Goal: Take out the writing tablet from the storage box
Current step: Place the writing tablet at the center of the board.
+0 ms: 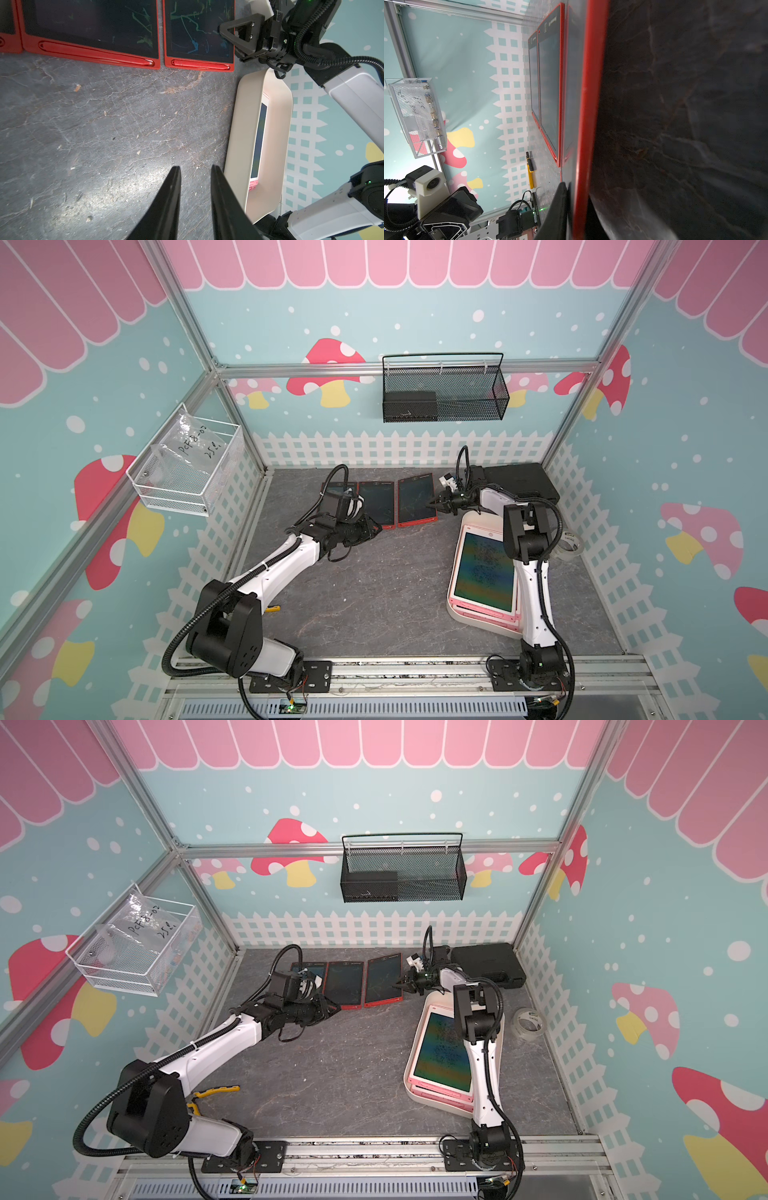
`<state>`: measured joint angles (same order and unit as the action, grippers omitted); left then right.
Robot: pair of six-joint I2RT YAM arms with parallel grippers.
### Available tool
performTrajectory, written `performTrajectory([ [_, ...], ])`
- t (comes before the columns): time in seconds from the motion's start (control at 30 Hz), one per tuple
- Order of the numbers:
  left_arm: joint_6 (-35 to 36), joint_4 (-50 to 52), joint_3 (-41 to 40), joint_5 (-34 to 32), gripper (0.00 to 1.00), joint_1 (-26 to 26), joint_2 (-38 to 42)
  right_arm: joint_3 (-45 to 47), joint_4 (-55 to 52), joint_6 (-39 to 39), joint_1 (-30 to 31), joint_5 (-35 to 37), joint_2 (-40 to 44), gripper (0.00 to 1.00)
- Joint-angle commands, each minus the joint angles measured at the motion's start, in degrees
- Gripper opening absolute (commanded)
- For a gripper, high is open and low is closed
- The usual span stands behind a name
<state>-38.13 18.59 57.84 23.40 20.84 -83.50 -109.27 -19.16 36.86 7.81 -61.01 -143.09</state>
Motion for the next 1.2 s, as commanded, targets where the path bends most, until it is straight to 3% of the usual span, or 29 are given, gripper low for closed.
performTrajectory([
  [0.0, 0.5, -0.8, -0.6, 0.9, 0.28, -0.5, -1.3, -1.2, -0.7, -1.3, 0.0, 0.8, -1.3, 0.15],
  [0.23, 0.2, -2.6, -0.9, 2.2, 0.28, -0.8, -3.3, -0.8, -2.5, -3.1, 0.1, 1.3, -0.9, 0.17],
  [0.4, 0.4, -2.7, -0.9, 2.6, 0.28, -1.0, -3.7, -0.9, -3.1, -3.5, 0.1, 1.7, -1.1, 0.28],
  [0.57, 0.4, -2.8, -0.9, 2.9, 0.28, -1.1, -3.9, -1.0, -3.9, -3.5, 0.2, 3.9, -0.7, 0.48],
  [0.97, 0.8, -2.8, -0.9, 3.8, 0.29, -1.2, -4.8, -10.4, -14.7, -6.9, 1.1, 17.3, -3.4, 0.55],
  [1.17, 0.8, -3.1, -0.8, 4.1, 0.28, -1.3, -5.4, -11.5, -16.8, -7.9, 2.1, 19.8, -3.8, 0.56],
])
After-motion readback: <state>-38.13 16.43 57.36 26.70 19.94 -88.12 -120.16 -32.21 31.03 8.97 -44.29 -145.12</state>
